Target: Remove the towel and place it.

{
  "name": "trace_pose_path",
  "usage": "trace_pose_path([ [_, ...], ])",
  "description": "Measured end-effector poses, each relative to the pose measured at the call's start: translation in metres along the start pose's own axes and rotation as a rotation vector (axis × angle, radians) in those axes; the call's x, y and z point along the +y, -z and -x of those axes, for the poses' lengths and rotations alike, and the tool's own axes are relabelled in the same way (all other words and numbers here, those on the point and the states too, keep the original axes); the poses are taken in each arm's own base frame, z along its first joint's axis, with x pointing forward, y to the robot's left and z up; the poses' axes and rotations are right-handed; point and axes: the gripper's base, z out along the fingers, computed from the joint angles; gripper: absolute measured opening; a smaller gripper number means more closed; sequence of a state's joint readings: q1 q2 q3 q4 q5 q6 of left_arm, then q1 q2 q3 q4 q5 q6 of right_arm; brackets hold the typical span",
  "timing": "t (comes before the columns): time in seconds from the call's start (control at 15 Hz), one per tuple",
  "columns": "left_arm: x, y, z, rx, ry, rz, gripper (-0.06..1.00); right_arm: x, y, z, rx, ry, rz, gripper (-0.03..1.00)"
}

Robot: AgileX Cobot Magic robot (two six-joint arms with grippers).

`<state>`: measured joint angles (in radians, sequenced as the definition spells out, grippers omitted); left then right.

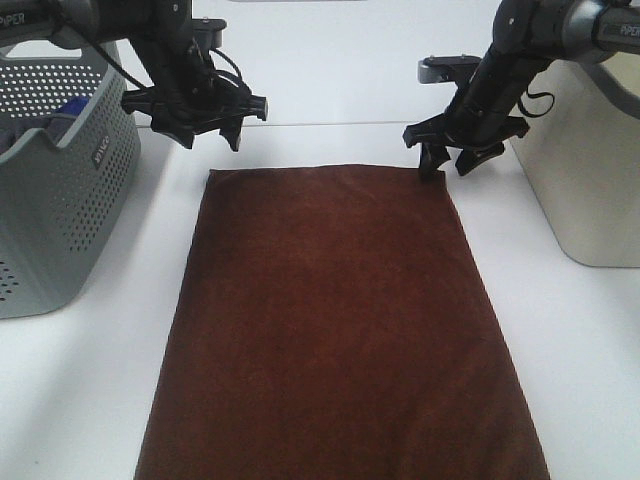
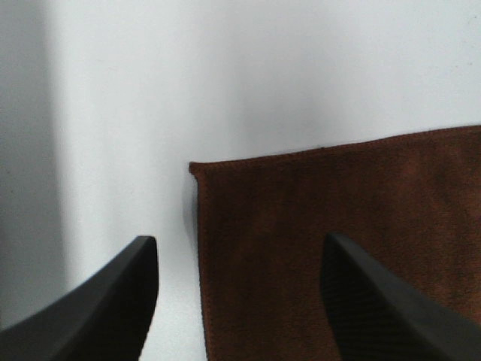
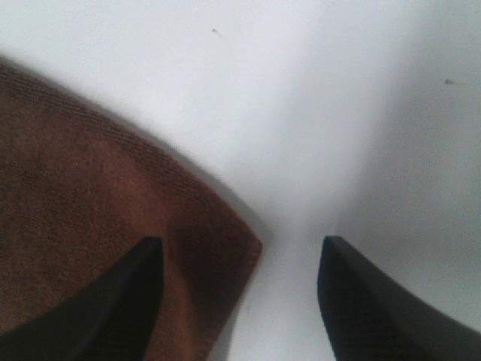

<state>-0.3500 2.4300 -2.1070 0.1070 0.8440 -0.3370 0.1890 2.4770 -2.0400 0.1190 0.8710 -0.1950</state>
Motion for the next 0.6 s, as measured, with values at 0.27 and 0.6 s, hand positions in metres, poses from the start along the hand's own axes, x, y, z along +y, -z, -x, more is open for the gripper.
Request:
trace_pose_path([
  [0.27,-0.0009,-0.0027,-0.0001,-0.006,0.004,-0.009,0.60,-0.0045,-0.0138,-0.0036,0.015,0.000,-0.039,0.58],
  [0.6,-0.0008,-0.0037,-0.0005,-0.005,0.003,-0.008,0.60,-0.0030,-0.0144,-0.0037,0.017,-0.029,-0.021,0.17],
])
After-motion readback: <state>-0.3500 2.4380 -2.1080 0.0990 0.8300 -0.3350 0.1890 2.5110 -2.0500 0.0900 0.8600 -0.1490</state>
